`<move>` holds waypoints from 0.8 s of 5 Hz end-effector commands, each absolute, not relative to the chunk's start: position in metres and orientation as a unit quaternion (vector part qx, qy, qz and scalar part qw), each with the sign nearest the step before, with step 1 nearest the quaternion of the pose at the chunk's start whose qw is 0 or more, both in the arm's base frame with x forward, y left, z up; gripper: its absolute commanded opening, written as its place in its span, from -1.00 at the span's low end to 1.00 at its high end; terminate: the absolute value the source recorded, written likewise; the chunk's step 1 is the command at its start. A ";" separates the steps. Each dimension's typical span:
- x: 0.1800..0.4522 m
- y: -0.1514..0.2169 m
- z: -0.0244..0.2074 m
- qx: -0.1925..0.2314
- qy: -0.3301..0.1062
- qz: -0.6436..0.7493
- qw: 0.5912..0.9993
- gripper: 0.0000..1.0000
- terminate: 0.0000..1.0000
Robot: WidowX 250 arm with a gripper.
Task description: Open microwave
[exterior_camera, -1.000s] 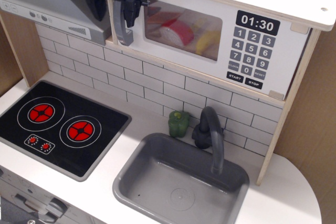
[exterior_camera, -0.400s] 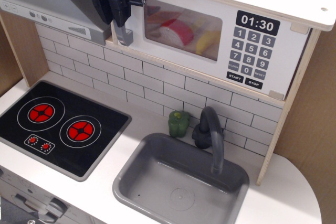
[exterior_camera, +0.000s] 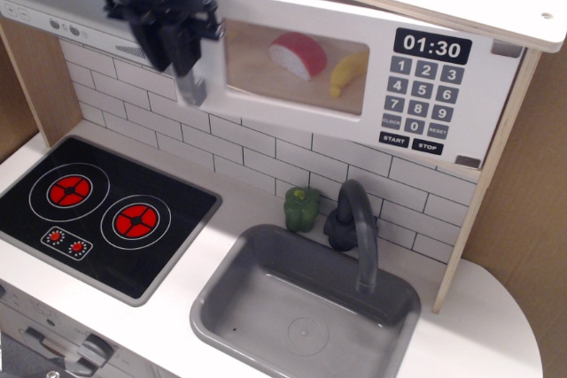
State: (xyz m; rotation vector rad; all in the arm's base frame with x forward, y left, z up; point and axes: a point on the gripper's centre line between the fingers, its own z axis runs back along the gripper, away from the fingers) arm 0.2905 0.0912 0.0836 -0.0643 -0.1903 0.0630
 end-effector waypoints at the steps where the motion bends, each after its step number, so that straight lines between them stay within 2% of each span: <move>1: 0.241 0.090 0.104 -0.015 -0.049 0.021 0.998 1.00 -1.00; 2: 0.200 0.105 0.114 -0.022 0.033 0.033 0.999 1.00 -1.00; 3: 0.200 0.138 0.116 0.006 0.032 0.093 0.995 1.00 -1.00; 4: 0.226 0.182 0.116 0.024 -0.014 0.182 0.983 1.00 -1.00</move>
